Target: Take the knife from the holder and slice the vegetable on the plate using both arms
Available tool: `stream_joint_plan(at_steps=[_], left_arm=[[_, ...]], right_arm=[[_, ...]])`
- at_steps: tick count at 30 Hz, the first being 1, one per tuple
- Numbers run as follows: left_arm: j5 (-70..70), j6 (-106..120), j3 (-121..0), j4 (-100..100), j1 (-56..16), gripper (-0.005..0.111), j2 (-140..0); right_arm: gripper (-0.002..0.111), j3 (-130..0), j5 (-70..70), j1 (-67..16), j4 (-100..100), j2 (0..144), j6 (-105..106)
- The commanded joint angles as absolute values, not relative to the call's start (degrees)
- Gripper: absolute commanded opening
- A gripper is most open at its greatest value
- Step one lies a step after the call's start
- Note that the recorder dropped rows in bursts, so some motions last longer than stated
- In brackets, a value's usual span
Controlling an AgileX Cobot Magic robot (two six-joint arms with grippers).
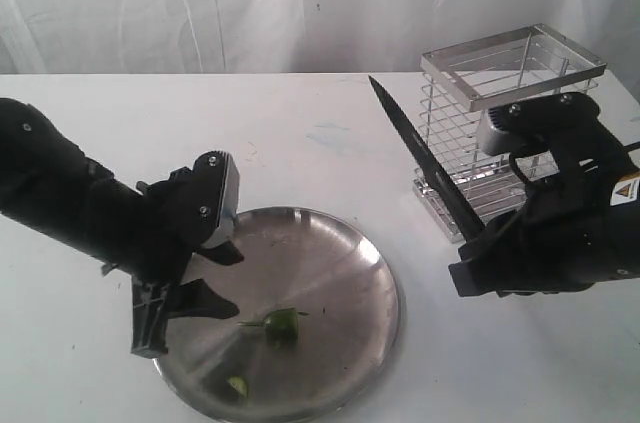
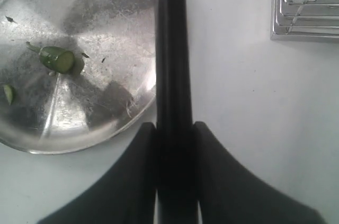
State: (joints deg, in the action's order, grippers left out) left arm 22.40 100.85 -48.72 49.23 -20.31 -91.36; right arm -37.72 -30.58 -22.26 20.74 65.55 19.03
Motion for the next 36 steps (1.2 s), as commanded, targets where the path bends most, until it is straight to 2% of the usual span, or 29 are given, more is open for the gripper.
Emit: stream_joint_plan(at_steps=[1,8,21,30,32,35,36], left_arm=[[23.91,117.35,-48.44,68.17,-20.71,0.063,-94.67],[21.86,121.38,-50.57,71.47,-20.71,0.063,-101.33],[33.15,121.38,-52.12,66.49,-20.71,0.063,-105.37],[29.35,120.78,-51.79,61.13,-20.71,0.063,-107.90],[27.85,120.78,-51.79,62.13,-20.71,0.058,-108.01],[25.46,120.61,-51.89,64.89,-20.71,0.039,-107.90],[25.27,119.99,-52.04,65.72,-20.71,0.027,-107.90]], right_arm=[[0.000,-36.93,-29.54,-22.30,20.74,65.54,18.92],[0.000,-36.59,-29.03,-22.30,20.74,65.54,18.92],[0.000,-36.59,-27.79,-22.30,20.74,65.54,19.04],[0.000,-36.59,-27.90,-22.30,20.74,65.54,19.04],[0.000,-36.59,-27.90,-22.30,20.74,65.54,19.04],[0.000,-36.59,-27.90,-22.30,20.74,65.54,19.04],[0.000,-36.59,-27.90,-22.30,20.74,65.54,19.04]])
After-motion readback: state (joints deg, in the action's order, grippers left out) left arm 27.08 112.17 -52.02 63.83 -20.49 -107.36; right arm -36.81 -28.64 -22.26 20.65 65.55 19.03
